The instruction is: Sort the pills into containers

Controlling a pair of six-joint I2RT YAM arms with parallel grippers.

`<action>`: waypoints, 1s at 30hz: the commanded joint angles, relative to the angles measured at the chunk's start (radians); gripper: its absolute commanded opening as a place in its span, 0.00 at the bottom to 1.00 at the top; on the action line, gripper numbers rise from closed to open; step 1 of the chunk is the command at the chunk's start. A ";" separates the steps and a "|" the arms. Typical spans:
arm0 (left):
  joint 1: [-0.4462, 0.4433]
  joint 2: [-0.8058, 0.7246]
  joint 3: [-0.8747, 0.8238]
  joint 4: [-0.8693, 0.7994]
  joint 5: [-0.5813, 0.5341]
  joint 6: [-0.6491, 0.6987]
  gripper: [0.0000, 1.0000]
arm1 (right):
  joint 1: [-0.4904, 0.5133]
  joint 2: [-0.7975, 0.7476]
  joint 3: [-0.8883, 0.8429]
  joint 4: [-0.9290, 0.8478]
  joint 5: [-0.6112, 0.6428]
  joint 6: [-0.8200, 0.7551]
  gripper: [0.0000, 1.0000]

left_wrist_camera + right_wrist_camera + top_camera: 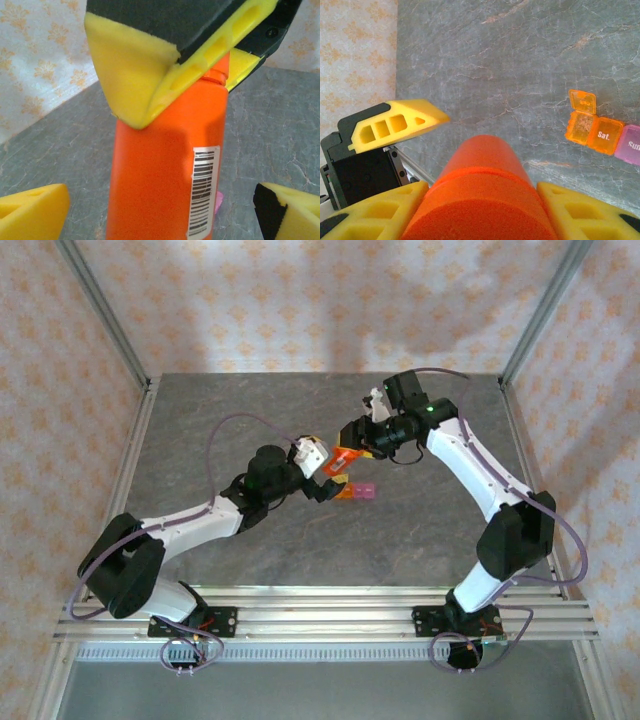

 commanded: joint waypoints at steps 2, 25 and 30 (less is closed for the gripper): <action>-0.004 0.020 0.040 -0.034 0.018 -0.026 1.00 | -0.003 -0.040 -0.008 0.035 -0.029 0.009 0.42; -0.004 -0.055 0.072 -0.145 -0.387 -0.068 1.00 | -0.003 -0.018 0.032 0.041 0.064 0.010 0.42; -0.001 -0.049 0.087 -0.172 -0.358 -0.055 1.00 | -0.005 -0.014 0.051 0.028 0.082 0.003 0.42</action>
